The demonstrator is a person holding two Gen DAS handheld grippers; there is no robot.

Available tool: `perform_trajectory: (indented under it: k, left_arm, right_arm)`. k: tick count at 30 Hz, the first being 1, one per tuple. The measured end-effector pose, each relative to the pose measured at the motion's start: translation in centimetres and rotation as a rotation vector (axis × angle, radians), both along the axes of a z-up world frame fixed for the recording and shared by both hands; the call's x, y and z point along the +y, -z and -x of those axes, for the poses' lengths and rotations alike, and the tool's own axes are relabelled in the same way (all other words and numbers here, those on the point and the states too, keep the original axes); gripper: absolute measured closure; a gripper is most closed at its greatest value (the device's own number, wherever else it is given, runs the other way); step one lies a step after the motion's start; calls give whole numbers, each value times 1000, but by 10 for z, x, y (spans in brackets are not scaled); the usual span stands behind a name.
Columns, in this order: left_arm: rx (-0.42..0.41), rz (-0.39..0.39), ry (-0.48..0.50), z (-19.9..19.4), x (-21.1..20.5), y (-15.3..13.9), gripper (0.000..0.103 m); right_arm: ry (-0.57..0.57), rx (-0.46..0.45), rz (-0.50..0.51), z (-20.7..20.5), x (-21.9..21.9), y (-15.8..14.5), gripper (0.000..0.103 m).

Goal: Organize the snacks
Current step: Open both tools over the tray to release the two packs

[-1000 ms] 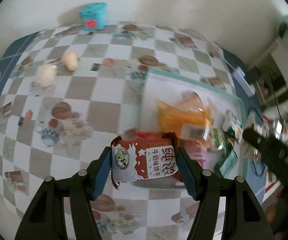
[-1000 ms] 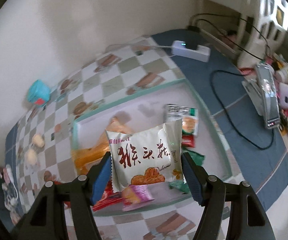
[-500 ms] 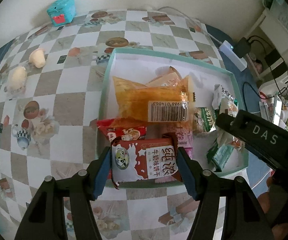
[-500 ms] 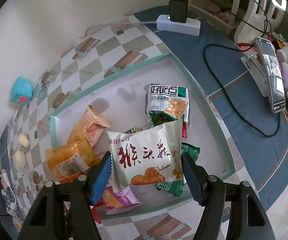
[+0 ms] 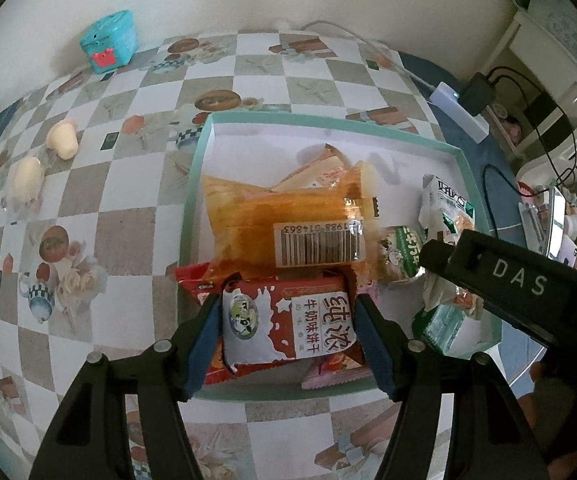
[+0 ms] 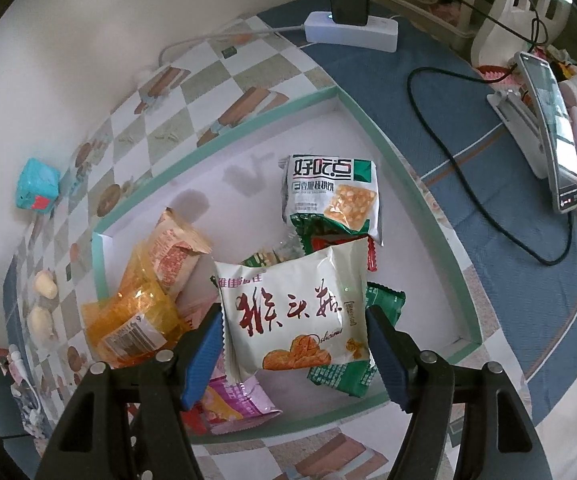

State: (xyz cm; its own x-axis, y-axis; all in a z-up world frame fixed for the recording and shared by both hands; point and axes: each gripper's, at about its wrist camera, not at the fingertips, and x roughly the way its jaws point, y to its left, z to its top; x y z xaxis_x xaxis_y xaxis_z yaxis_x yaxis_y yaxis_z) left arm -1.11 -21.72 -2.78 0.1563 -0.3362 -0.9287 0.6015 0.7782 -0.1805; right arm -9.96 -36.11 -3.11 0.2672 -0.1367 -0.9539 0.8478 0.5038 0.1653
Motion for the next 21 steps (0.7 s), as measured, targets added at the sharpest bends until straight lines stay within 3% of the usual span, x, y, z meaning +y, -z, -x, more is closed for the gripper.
perform_trajectory:
  k: [10,14,21]
  left_arm:
    - [-12,16,-8,-1,3,-5,26]
    - [-23,30,-31,-6,8,-12,25]
    - [-26,20,-184,-34,36,-18,25]
  right_arm:
    - [26,-24,4,8,-4,-7,24]
    - [27,-33,11,8,-5,-10,16]
    - [12,-36,25,6,-3,-12,16]
